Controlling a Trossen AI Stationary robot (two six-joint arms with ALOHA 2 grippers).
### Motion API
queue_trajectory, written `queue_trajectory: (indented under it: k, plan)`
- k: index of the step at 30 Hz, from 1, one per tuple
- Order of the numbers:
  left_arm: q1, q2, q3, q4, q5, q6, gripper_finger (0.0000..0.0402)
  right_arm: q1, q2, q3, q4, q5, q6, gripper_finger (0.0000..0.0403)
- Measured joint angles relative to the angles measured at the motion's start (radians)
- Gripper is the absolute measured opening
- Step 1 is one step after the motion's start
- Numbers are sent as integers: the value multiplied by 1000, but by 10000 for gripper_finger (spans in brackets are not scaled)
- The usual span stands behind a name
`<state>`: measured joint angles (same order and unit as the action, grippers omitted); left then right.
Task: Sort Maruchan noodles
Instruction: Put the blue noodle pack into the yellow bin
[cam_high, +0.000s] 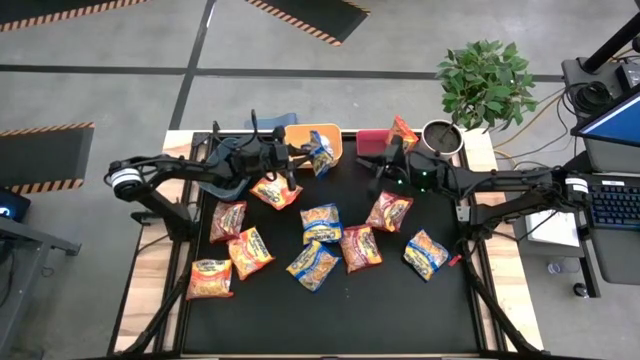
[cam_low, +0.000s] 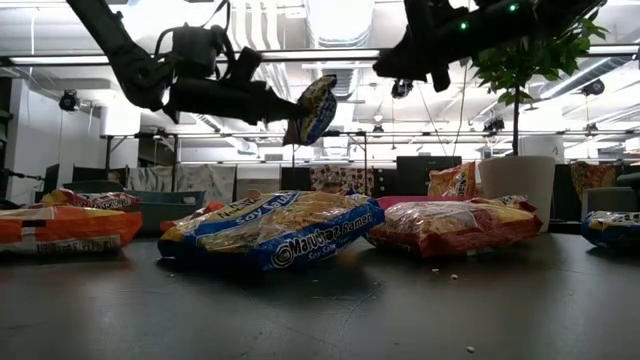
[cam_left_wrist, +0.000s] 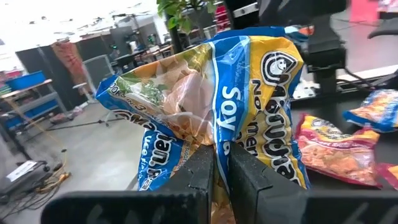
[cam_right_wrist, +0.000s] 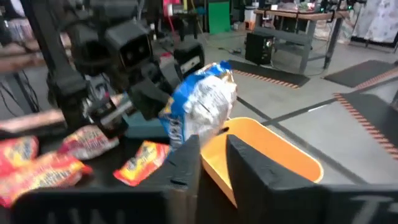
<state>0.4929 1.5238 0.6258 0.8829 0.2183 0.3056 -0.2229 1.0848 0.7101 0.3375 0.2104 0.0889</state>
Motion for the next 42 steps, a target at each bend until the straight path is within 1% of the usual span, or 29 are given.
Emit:
queue_trajectory:
  k: [5,10,15,19,22,25,29,32,36,42]
  plan:
    - [0,0,0,0,-76,-2,11,5,63,0,103,1,24,161]
    - [0,0,0,1,-78,-34,11,5,167,21,195,1,-3,231]
    - [-1,0,0,1,-78,-70,11,5,259,90,205,1,-36,279]
    - [-1,0,0,0,-78,-95,11,4,336,162,198,9,-36,296]
    - [-1,0,0,0,-78,-116,11,5,380,219,182,96,-36,296]
    - [-1,0,0,2,-78,-126,11,4,411,281,109,167,-32,291]
    - [-3,-1,0,33,-77,-132,11,0,441,348,20,184,-21,280]
    - [-8,-1,0,38,-77,-138,11,0,462,380,4,183,-22,262]
    - [-16,-1,0,55,-77,-139,14,-1,488,415,-7,184,-24,219]
    - [-16,-1,0,91,-78,-152,31,-2,495,445,-47,183,-30,122]
